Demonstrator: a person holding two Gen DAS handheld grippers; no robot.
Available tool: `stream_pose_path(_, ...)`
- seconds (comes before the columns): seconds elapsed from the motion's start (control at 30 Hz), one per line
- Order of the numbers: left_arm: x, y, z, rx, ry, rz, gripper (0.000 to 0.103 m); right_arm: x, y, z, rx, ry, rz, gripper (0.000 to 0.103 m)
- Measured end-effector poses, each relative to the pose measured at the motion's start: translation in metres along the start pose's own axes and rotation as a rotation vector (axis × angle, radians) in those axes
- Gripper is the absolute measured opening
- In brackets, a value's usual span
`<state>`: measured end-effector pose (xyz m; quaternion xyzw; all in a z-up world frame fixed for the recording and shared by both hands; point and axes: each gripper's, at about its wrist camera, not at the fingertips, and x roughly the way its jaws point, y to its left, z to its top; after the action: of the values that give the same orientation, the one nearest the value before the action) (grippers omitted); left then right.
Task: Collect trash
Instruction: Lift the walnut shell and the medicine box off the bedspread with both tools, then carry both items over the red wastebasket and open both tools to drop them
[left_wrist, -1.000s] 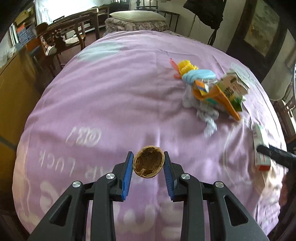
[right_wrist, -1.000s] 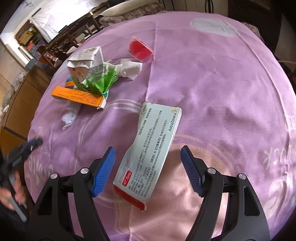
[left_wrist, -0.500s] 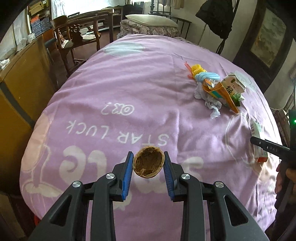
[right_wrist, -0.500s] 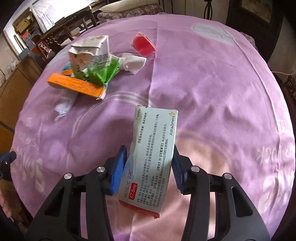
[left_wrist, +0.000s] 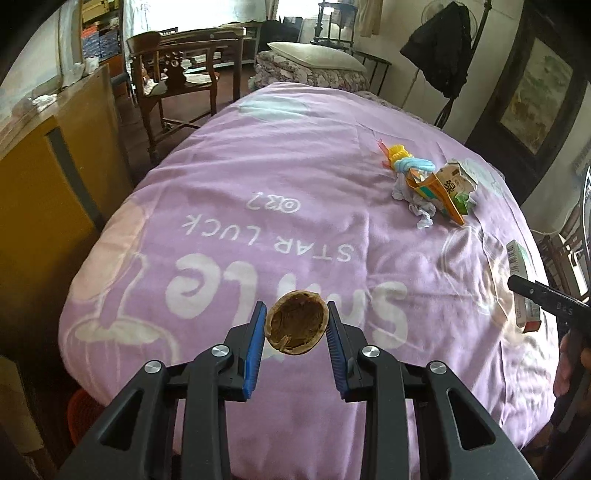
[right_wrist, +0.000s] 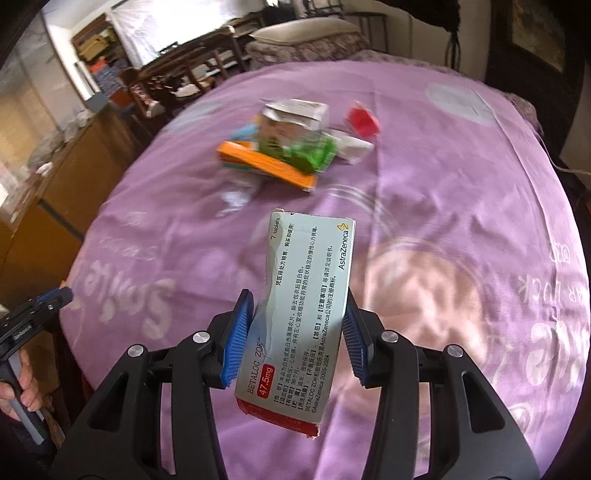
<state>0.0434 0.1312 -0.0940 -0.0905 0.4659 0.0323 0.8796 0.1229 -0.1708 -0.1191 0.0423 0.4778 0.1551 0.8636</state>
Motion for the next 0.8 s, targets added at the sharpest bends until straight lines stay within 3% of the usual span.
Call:
stream_pose_path(0.43,-0.041,0.041,-0.03,-0.069,-0.054,0.02,0.032,-0.021,0.088,-0.014,-0.183,-0.009,0.123,0.047)
stream_pose_path(0.8,-0.072,0.093,-0.065,-0.173,-0.088,0.055,0.032,-0.02,0.187,-0.035,-0.36,0.049,0.273,0.047)
